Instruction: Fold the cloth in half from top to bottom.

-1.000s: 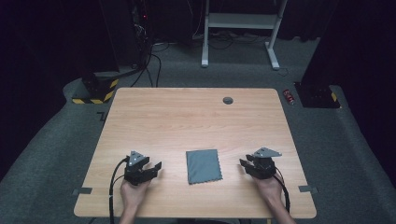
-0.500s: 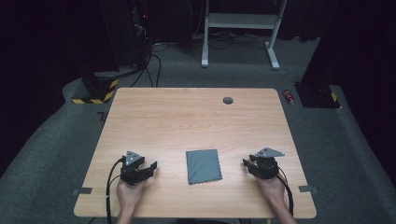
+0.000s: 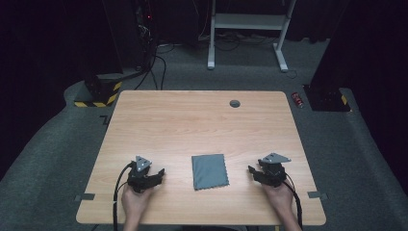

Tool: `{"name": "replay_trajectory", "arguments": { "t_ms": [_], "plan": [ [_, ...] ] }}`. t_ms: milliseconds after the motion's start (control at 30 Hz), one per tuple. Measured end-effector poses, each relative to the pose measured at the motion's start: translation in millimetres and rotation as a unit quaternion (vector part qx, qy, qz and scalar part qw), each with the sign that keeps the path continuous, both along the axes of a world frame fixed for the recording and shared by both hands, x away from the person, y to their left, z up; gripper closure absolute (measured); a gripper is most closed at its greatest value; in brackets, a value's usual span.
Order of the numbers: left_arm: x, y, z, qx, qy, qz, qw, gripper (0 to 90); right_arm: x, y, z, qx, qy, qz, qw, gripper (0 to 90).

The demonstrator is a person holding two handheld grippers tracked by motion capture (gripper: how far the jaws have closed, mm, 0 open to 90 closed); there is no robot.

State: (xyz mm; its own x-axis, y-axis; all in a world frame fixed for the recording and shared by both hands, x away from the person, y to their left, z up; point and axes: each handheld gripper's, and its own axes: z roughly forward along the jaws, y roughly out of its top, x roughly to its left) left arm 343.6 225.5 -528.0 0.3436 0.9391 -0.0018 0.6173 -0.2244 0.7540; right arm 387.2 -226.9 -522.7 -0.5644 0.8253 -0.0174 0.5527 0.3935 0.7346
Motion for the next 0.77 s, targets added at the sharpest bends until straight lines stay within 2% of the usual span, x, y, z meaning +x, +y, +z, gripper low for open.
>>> {"name": "replay_trajectory", "arguments": {
  "t_ms": [767],
  "plan": [
    [0.0,0.0,0.0,-0.001,0.003,-0.003,1.0,29.2,0.1,0.5,0.0,0.001,0.002,-0.004,1.0,45.0]
  ]
}}
